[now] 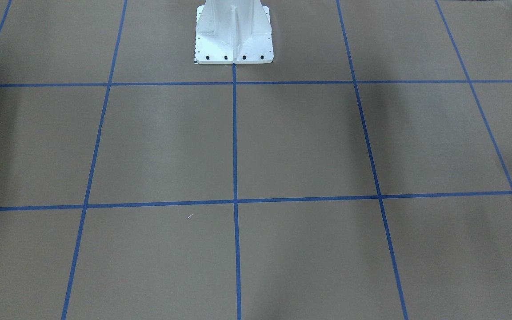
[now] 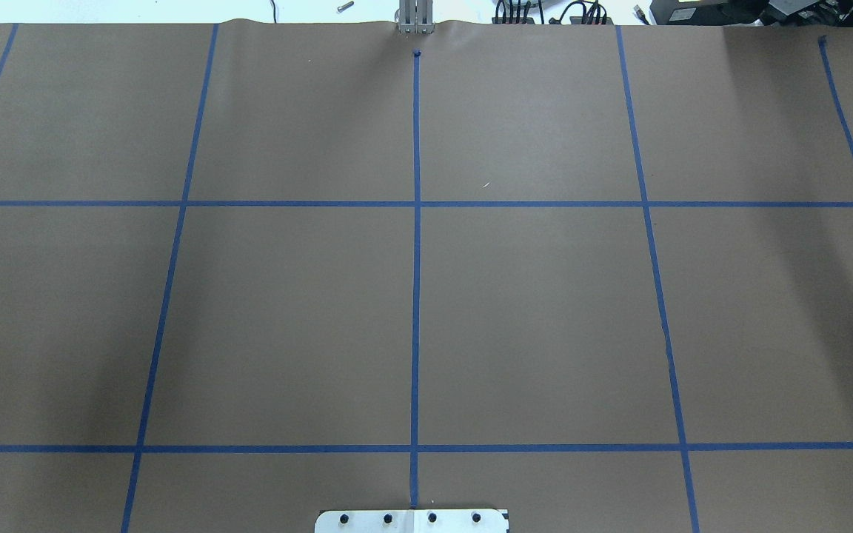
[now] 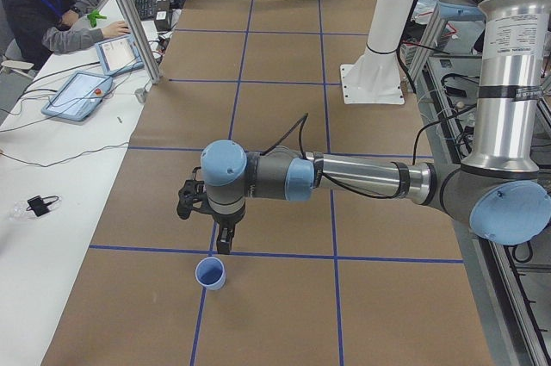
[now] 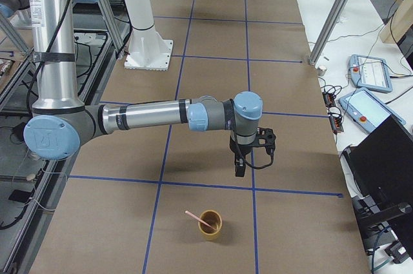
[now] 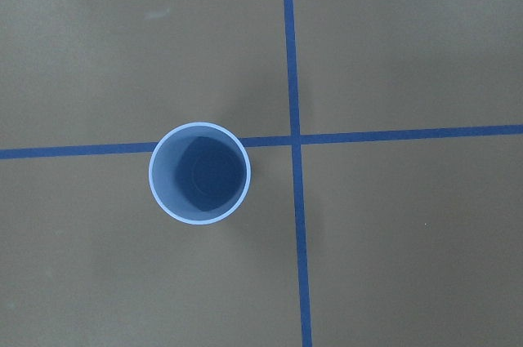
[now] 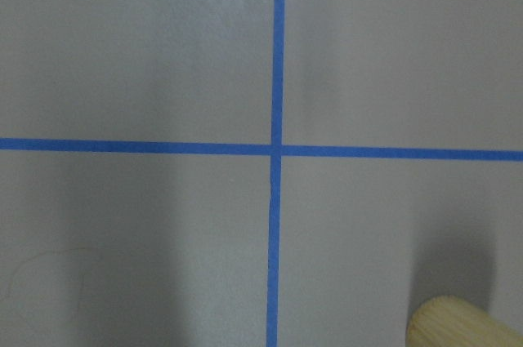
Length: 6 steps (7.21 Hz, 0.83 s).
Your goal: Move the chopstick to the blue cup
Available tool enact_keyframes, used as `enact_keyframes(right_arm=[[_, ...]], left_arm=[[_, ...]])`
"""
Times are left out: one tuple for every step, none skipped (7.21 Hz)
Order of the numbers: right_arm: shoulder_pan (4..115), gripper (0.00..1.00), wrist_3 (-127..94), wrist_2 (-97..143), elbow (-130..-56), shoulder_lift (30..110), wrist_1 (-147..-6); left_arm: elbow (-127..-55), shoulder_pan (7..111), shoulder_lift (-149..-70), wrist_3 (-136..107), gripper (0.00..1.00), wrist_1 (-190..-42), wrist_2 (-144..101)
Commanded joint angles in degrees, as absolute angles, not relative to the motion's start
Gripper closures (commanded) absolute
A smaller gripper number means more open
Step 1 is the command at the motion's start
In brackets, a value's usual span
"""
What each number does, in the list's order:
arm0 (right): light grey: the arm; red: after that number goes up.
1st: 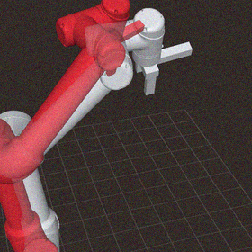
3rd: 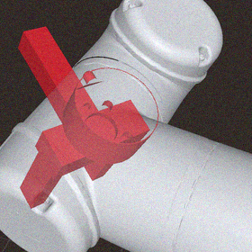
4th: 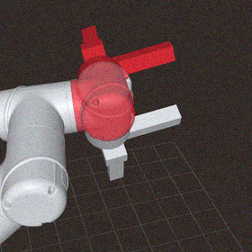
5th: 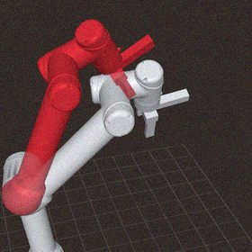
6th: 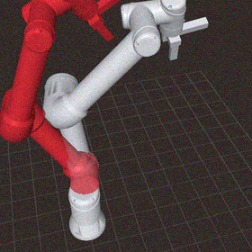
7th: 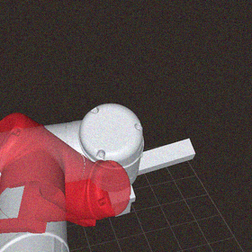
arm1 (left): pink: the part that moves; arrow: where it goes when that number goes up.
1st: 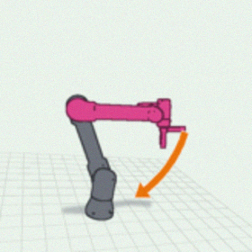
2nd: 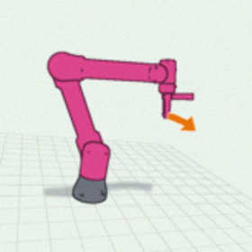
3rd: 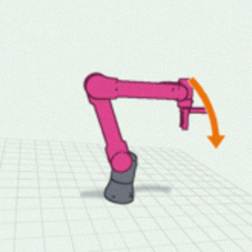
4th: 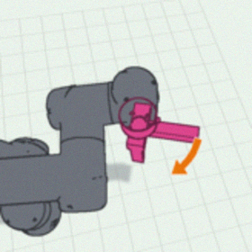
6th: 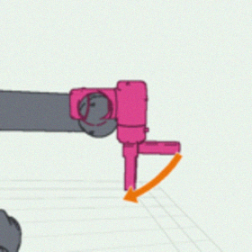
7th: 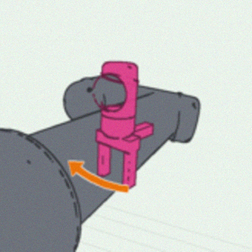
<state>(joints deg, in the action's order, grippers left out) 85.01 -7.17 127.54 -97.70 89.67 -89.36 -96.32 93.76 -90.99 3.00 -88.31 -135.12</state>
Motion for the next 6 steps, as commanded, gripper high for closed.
enact_keyframes(right_arm=[[84.46,0.00,-7.64,127.00,-96.25,90.17,-76.70],[84.46,0.00,-8.08,126.83,-95.54,89.91,-74.90],[84.46,0.00,-8.43,126.65,-94.58,89.39,-74.62],[84.64,0.00,-5.57,125.52,-95.44,89.30,-74.53],[84.64,0.00,-1.36,125.68,-95.19,89.38,-74.62],[84.55,0.00,-1.75,125.77,-96.58,89.04,-74.62]], left_arm=[[-96.07,93.78,-94.38,2.73,0.02,-90.33,-134.21],[-95.46,93.95,-94.13,2.72,0.02,-98.10,-133.60],[-93.80,93.87,-91.96,2.55,0.02,-104.96,-132.11],[-92.13,93.87,-92.19,2.64,0.02,-111.29,-132.10],[-91.85,93.87,-92.28,2.46,0.02,-112.92,-132.10],[-90.80,93.87,-92.63,2.46,0.02,-113.37,-132.19]])
